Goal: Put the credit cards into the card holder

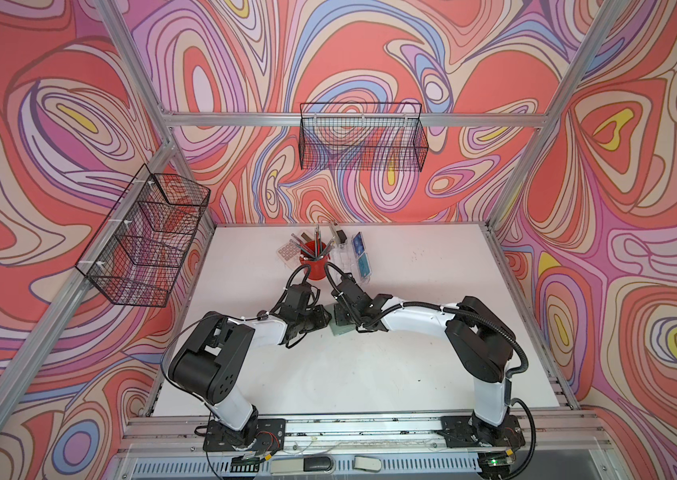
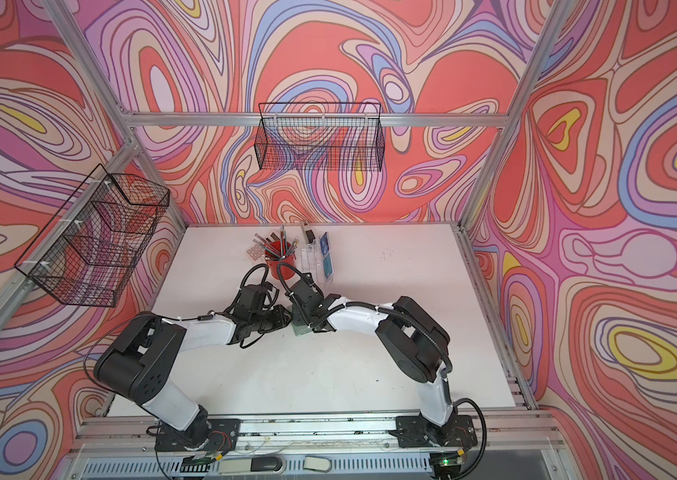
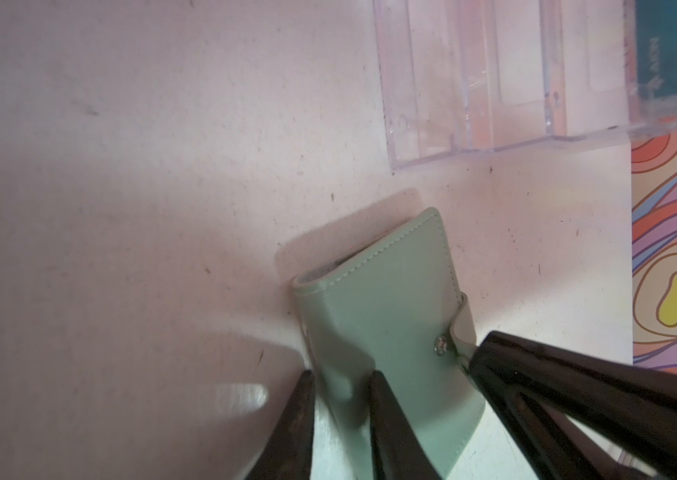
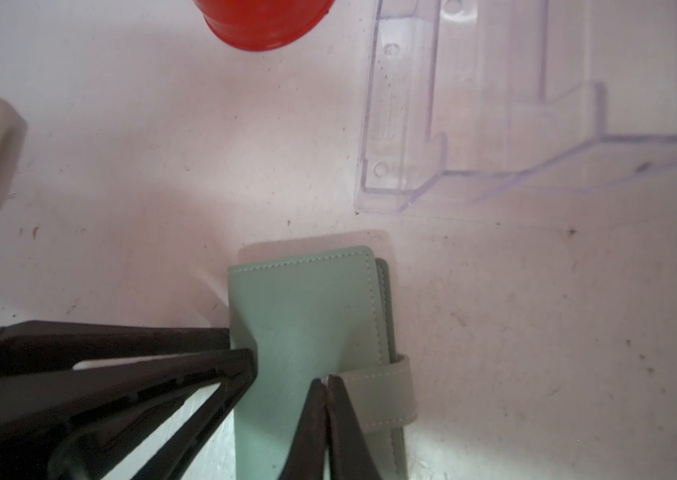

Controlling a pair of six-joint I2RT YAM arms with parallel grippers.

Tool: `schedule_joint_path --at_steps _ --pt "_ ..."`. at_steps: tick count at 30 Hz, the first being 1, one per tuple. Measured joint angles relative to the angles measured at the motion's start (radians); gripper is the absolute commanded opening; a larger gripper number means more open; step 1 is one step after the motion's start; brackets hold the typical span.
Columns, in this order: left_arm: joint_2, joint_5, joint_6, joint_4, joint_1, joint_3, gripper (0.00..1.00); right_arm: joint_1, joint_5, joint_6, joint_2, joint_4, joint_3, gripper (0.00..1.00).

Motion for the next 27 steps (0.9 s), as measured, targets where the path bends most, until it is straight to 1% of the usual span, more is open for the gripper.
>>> schedule_joint_path --at_steps 27 --pt "0.000 0.001 0.000 -0.003 0.000 0.000 0.23 0.000 0.006 -0.001 0.019 0.018 -0.001 0.00"
